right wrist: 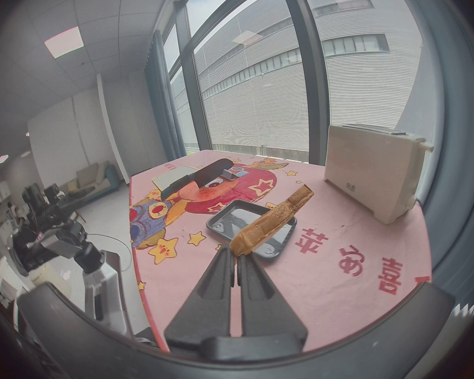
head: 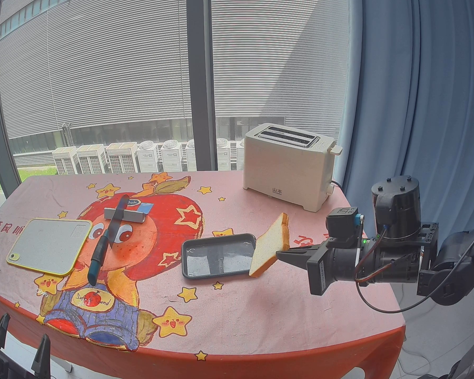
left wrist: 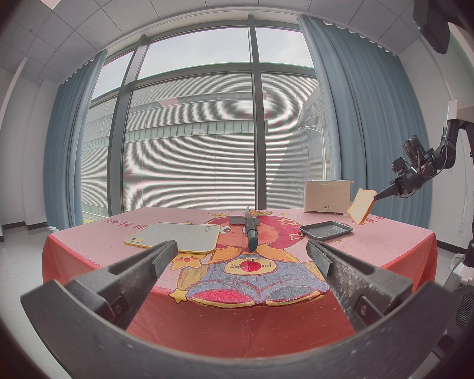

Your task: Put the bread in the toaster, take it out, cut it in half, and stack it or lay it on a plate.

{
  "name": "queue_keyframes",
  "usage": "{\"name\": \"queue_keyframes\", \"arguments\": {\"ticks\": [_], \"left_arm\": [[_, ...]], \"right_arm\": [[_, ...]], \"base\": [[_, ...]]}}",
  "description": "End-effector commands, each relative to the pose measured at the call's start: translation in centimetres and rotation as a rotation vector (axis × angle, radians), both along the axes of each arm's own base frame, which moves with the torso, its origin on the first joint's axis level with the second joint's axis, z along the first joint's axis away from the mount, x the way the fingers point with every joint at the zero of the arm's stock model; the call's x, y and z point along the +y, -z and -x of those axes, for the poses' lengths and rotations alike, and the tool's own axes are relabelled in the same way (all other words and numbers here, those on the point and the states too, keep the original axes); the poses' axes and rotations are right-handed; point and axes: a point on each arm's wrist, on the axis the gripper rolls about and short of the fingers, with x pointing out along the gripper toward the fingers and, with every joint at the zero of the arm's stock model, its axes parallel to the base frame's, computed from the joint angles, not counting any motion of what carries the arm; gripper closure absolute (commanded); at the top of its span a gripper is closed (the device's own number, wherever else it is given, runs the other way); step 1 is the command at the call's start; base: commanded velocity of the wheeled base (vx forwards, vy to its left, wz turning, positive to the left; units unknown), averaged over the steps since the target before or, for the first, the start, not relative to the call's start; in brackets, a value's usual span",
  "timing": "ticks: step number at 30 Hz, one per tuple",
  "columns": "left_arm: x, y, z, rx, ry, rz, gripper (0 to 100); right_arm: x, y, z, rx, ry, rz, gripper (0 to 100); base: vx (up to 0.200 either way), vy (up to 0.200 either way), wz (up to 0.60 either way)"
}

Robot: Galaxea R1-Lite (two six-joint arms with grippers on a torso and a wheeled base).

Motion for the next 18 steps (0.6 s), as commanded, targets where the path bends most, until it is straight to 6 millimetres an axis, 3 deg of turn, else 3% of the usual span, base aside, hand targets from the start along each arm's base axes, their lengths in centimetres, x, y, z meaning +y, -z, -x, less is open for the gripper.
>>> {"name": "queue_keyframes", "arguments": {"ticks": [1,11,18], "left_arm": [[0.0,0.5,0.0,0.001,-0.001,0.000,0],[0.0,0.5,0.0,0.001,-0.001,0.000,0],[0.0,0.5,0.0,0.001,-0.001,-0.001,0]], "right_arm": [[-0.9,-0.6,0.0,-0.038,0.024,0.022,100],[-2.4,-1.3,0.5,-0.090,0.033,0.121,100],[-4.0,-1.6,0.6,-0.223,-0.025,0.239,100]], "base": [[0.000,0.000,0.00],[0.000,0.000,0.00],[0.000,0.000,0.00]]}}
